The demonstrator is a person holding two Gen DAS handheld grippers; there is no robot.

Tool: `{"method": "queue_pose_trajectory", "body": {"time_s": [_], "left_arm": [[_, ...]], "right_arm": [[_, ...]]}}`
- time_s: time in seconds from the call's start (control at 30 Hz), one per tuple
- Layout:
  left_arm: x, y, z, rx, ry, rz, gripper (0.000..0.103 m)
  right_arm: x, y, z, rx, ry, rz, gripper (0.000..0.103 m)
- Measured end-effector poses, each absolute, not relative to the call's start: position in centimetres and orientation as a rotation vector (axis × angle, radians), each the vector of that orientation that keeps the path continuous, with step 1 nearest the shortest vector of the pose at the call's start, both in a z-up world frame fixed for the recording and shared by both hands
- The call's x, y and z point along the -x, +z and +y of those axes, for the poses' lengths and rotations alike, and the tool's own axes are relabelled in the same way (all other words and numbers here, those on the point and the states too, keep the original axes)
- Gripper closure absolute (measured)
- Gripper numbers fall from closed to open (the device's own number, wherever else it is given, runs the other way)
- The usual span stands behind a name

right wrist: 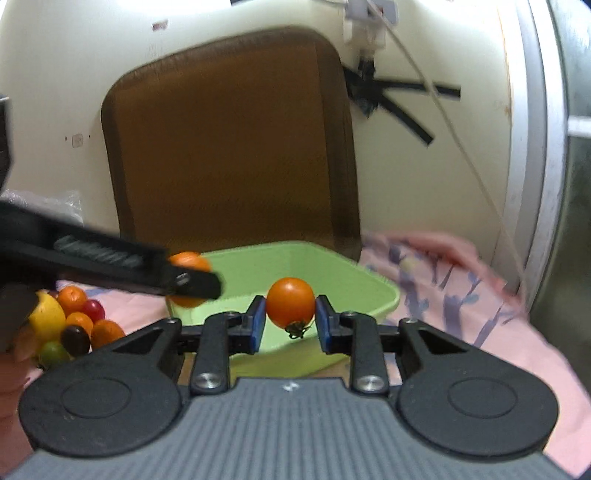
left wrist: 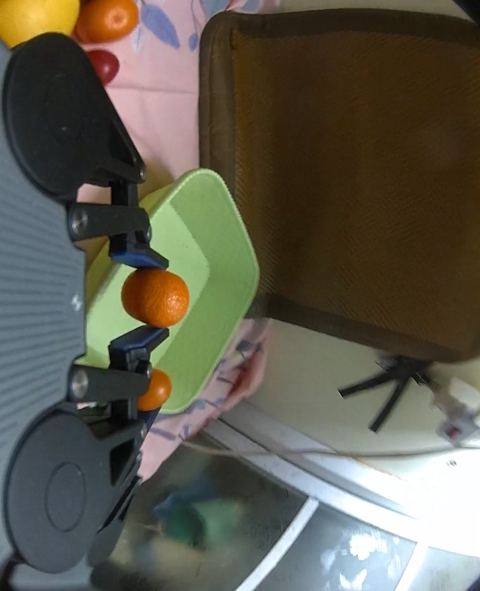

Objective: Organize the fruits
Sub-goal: 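Release both fruits into the green basket from both tools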

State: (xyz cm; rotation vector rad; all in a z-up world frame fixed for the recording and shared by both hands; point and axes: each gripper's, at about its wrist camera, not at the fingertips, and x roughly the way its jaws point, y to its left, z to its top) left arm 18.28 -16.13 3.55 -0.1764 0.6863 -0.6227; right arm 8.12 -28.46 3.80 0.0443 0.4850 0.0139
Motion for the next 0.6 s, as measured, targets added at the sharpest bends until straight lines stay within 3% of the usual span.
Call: {"method": "queue_pose_trajectory", "body": {"time_s": [0.07,0.13,0.33,0.6], "left_arm": [[-18.4,3.2,-16.7,0.16,-0.622,0.681,0.064],[-18.2,3.2,-16.8,0.157,-0.613,0.674,0.058],[-15.5,5.5,-12.9,0.254,-0.616,0.611,0.056],[-8.7,6.1,1.3,0.29,-0.382,0.542,0.055]], "right_arm": [[-7.6,3.5,-28.3,-0.023,0.019,0.477,0.066],[-7.2,3.5,-28.2,-0.021,0.024,0.467,0.05],[-6.6,3.4,-29.7,-0.084,0.014,0.436,0.05],[-5.1,4.7,-30.3,-0.245,0.047,0.367,0.051]]}}
